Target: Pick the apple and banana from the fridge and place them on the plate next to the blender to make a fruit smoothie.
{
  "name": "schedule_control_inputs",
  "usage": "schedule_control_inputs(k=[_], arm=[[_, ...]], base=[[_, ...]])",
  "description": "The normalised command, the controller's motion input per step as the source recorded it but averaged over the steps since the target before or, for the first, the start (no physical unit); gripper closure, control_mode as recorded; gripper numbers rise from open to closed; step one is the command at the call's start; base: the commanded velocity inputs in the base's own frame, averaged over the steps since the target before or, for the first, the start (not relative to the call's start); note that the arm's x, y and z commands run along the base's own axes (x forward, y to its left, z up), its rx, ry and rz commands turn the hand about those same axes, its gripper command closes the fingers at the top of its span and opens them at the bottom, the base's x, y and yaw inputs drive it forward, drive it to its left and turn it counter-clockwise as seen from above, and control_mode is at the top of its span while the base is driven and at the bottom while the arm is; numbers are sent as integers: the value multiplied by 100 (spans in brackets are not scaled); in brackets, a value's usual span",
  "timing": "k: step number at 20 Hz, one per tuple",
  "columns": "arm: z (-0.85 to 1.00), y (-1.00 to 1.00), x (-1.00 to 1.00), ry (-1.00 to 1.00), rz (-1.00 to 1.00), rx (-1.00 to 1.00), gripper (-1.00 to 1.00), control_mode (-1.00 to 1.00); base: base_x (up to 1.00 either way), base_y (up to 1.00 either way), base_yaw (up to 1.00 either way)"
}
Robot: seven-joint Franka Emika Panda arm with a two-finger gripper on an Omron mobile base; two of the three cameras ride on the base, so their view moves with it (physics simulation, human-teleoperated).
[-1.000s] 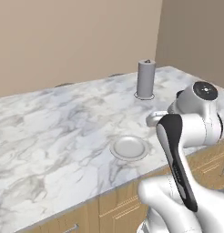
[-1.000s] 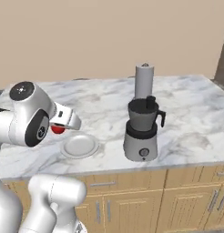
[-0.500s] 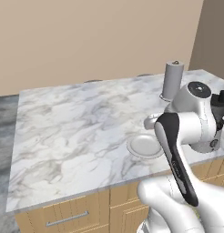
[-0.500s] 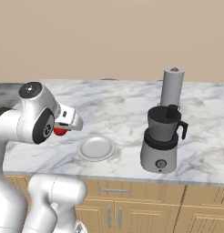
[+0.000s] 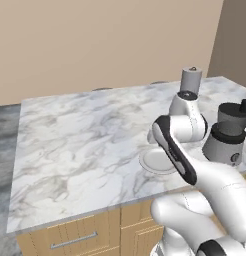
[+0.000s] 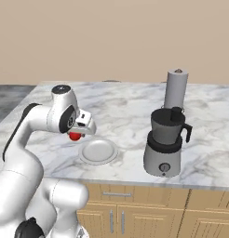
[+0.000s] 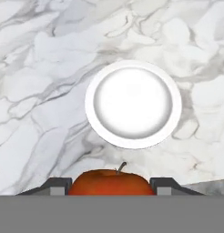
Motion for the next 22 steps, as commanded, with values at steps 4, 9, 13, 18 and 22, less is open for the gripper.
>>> schedule_control_inputs(k=[4,9,13,18,22], arm=[[-69,-20,77,1,-1,0,100,-100],[-81,-19,71,0,-1,0,100,-100],[-81,-15,58,0,0,0,100,-100],[-57,-6,47,0,0,-1,-100,-100],[-4,0,13,-2,0,0,-100,-100]], base=[[0,0,0],[0,0,0],[0,0,0],[0,0,0],[0,0,0]])
